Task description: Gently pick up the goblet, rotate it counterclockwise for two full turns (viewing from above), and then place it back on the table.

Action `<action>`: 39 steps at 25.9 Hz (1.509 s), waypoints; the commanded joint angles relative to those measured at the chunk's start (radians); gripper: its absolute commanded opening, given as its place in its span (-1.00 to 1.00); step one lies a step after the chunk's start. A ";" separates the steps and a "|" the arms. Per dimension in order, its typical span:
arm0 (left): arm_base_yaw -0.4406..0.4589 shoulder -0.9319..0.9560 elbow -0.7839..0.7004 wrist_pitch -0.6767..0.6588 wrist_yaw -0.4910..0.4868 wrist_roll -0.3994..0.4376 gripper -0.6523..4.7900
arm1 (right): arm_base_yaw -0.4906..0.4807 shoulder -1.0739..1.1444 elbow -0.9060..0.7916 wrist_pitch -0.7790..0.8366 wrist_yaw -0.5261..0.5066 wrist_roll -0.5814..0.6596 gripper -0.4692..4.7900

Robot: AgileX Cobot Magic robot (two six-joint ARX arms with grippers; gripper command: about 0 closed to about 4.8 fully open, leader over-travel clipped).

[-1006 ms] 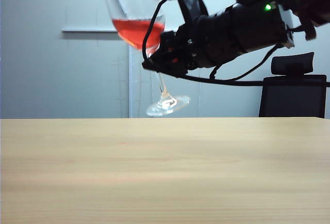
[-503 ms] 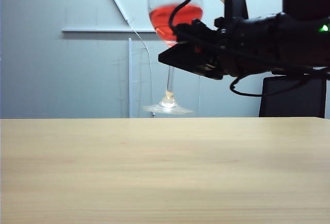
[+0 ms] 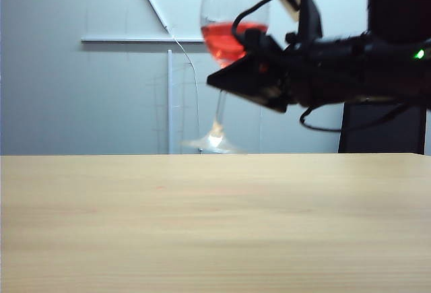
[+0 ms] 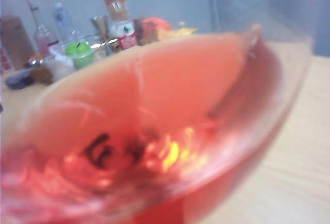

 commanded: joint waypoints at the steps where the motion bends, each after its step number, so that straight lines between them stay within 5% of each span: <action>1: 0.000 0.002 0.002 0.009 0.001 0.006 -0.78 | 0.003 0.053 0.043 0.048 -0.014 -0.019 -0.85; 19: 0.000 0.002 0.002 0.009 0.001 0.006 -0.78 | 0.003 0.232 0.144 0.032 -0.056 -0.225 -0.84; 32: 0.000 0.002 0.002 0.009 0.000 0.006 -0.78 | 0.003 0.291 0.172 0.057 -0.056 -0.245 -0.84; 34: 0.000 0.002 0.002 0.009 0.001 0.006 -0.78 | 0.003 0.291 0.172 0.057 -0.055 -0.245 -0.65; 39: 0.000 0.002 0.002 0.009 0.001 0.006 -0.78 | 0.003 0.291 0.171 0.058 -0.052 -0.245 -0.61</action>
